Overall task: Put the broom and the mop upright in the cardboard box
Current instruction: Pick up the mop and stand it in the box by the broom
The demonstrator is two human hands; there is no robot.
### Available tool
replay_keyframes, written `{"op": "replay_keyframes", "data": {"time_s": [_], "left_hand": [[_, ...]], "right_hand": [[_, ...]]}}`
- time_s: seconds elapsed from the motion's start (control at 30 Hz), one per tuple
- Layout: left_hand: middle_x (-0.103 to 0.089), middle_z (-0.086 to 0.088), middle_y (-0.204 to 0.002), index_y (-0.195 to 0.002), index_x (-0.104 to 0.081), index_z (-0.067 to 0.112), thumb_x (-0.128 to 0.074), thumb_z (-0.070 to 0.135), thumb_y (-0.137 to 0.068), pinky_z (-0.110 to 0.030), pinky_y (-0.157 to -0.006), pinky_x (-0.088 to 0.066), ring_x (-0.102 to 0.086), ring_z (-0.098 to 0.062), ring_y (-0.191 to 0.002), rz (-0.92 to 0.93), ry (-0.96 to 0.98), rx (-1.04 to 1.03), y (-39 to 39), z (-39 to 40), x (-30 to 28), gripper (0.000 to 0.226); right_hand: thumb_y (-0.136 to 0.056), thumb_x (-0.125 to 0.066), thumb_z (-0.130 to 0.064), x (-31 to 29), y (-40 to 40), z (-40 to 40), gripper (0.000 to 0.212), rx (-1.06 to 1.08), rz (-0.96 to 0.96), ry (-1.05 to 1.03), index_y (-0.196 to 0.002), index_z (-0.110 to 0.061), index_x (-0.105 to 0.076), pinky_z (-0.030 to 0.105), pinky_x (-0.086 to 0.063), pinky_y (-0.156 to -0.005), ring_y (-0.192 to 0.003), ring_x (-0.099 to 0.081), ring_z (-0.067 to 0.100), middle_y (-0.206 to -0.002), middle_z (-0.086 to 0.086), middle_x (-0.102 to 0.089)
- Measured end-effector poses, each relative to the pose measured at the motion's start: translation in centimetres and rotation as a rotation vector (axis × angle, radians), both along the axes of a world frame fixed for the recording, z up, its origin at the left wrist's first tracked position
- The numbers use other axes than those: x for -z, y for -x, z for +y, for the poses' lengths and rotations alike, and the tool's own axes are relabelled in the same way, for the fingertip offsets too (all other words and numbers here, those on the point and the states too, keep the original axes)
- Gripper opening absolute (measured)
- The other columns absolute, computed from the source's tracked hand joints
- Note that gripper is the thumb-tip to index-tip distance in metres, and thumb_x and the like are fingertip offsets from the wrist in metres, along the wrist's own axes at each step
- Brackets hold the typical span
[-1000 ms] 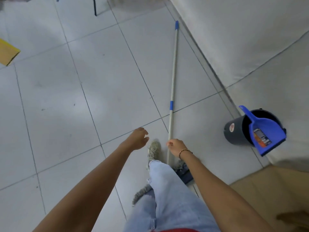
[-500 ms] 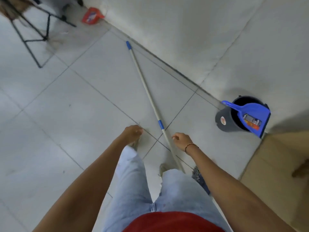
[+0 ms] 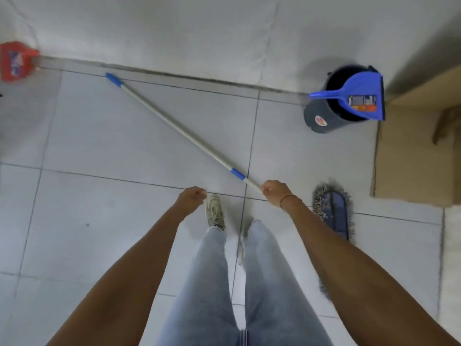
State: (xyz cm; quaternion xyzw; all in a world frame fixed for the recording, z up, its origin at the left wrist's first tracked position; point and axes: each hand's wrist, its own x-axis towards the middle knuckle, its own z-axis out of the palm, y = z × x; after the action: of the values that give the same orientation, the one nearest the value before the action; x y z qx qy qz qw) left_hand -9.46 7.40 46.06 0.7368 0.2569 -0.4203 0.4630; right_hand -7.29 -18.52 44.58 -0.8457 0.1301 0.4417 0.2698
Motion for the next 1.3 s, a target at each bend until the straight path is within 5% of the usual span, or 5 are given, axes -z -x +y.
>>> {"op": "replay_keyframes", "data": {"time_s": [0.23, 0.4, 0.63, 0.9, 1.3], "left_hand": [[-0.055, -0.002, -0.091, -0.085, -0.053, 0.018, -0.036, 0.008, -0.098, -0.031, -0.079, -0.042, -0.054, -0.021, -0.084, 0.004, 0.251, -0.662, -6.5, -0.7, 11.7, 0.023], [-0.035, -0.013, -0.150, -0.146, -0.023, 0.010, -0.047, 0.016, -0.097, -0.047, -0.117, -0.028, -0.036, -0.035, -0.138, 0.156, 0.237, -0.618, -7.9, -2.7, 23.8, 0.056], [-0.048, -0.008, -0.111, -0.147, -0.017, 0.010, -0.055, 0.027, -0.093, -0.038, -0.111, -0.035, -0.050, -0.024, -0.113, 0.239, 0.110, -0.629, -9.1, -4.2, 39.4, 0.068], [-0.040, -0.015, -0.147, -0.143, -0.029, 0.005, -0.052, 0.022, -0.093, -0.035, -0.109, -0.037, -0.049, -0.027, -0.127, 0.153, 0.086, -0.706, -14.6, -4.4, 53.3, 0.058], [-0.064, 0.001, -0.087, -0.108, -0.051, 0.007, -0.044, 0.018, -0.098, -0.032, -0.088, -0.055, -0.065, -0.013, -0.078, -0.318, 0.179, -0.880, -20.2, -6.9, 26.5, 0.016]], "right_hand": [[-0.094, -0.038, -0.016, 11.6, 0.9, -0.3, 0.031, 0.118, 0.027, -0.025, -0.113, -0.012, -0.062, 0.032, -0.049, -0.085, -0.102, -0.061, 0.029, -0.115, 0.014, -0.066], [-0.092, -0.042, -0.006, 22.3, 2.0, -2.4, 0.033, 0.106, 0.060, 0.016, -0.119, -0.011, -0.060, 0.035, -0.047, -0.099, -0.114, -0.057, 0.028, -0.126, 0.011, -0.062], [-0.088, -0.055, -0.010, 37.4, 0.9, -3.1, 0.049, 0.139, 0.042, 0.062, -0.135, -0.012, -0.041, 0.032, -0.043, -0.098, -0.116, -0.053, 0.029, -0.131, 0.013, -0.052], [-0.090, -0.056, -0.021, 53.7, 0.2, -3.4, 0.032, 0.010, 0.034, 0.117, -0.118, -0.008, -0.050, 0.037, -0.047, -0.084, -0.100, -0.060, 0.032, -0.112, 0.016, -0.062], [-0.084, -0.054, 0.003, 32.0, -2.3, -3.1, 0.023, 0.018, -0.139, 0.000, -0.103, -0.008, -0.048, 0.033, -0.053, -0.073, -0.080, -0.060, 0.018, -0.085, 0.001, -0.055]]}}
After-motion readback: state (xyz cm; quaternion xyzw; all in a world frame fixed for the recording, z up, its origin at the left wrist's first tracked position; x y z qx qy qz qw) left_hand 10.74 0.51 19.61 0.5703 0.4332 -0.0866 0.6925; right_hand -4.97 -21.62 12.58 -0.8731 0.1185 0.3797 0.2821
